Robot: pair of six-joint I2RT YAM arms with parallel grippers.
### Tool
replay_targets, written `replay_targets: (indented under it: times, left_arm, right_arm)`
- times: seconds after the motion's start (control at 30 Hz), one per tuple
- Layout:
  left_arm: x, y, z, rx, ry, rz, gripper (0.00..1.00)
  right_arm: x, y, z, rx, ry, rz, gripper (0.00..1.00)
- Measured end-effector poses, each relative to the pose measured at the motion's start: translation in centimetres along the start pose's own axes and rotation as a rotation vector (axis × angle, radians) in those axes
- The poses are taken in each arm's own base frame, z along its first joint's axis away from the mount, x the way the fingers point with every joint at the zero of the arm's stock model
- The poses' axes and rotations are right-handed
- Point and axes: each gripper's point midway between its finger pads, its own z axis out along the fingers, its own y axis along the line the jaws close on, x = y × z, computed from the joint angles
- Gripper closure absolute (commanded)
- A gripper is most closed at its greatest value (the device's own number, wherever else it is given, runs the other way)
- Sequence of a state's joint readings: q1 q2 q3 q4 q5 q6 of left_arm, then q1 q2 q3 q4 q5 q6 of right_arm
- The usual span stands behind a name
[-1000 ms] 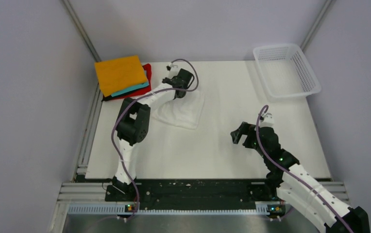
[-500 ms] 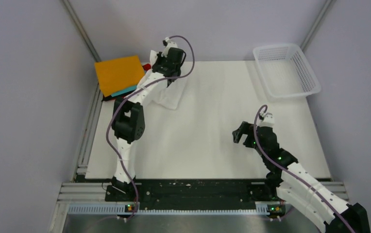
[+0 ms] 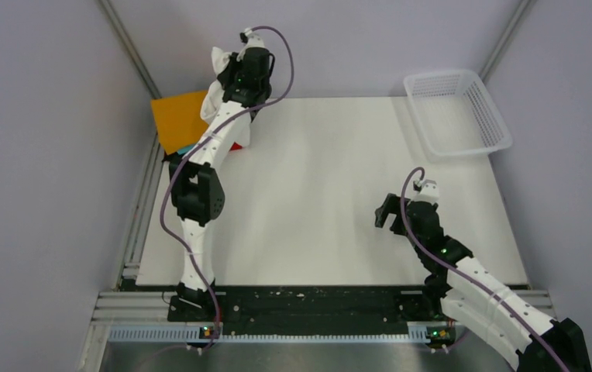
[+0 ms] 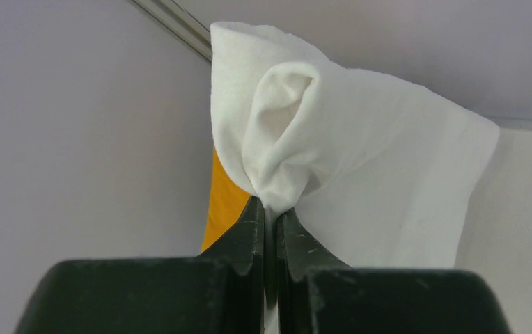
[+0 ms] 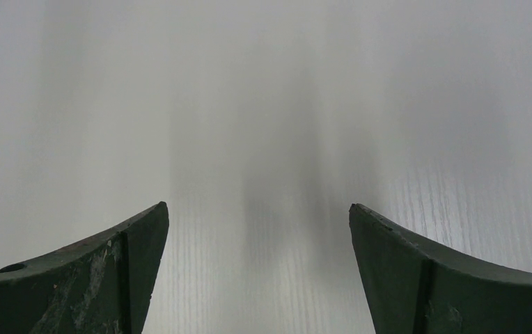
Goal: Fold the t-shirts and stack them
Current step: Put the neatly folded tshirt into the corner of the board with the left arm
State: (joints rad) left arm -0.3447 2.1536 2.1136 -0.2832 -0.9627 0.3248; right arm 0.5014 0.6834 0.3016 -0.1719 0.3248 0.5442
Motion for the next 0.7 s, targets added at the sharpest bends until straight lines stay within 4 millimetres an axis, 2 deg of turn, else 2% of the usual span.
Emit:
replay_targets:
  times: [0.23, 0.37, 0.53, 0.7]
  left_arm:
    - [-2.6, 2.3, 0.0, -0.024, -0.041, -0.032, 1.0]
    - [-3.3, 3.2, 0.2, -0.038, -0.053, -0.055, 1.0]
    - [-2.3, 4.4, 1.6, -0.053, -0.027, -0.074, 1.0]
    - [-0.2, 7.0, 4.4, -0.084, 0.021, -0.116, 1.0]
  right_arm:
    - [-0.2, -0.3, 0.0, 0.017, -0.009, -0.003, 0.01]
    - [-0.2, -0.4, 0.0, 0.02, -0.011, -0.003, 0.01]
    - [-0.2, -0.4, 0.1, 0.022, -0.011, -0.003, 0.01]
    - [0.1, -0.6, 0.2, 0.031, 0.001, -0.008, 0.01]
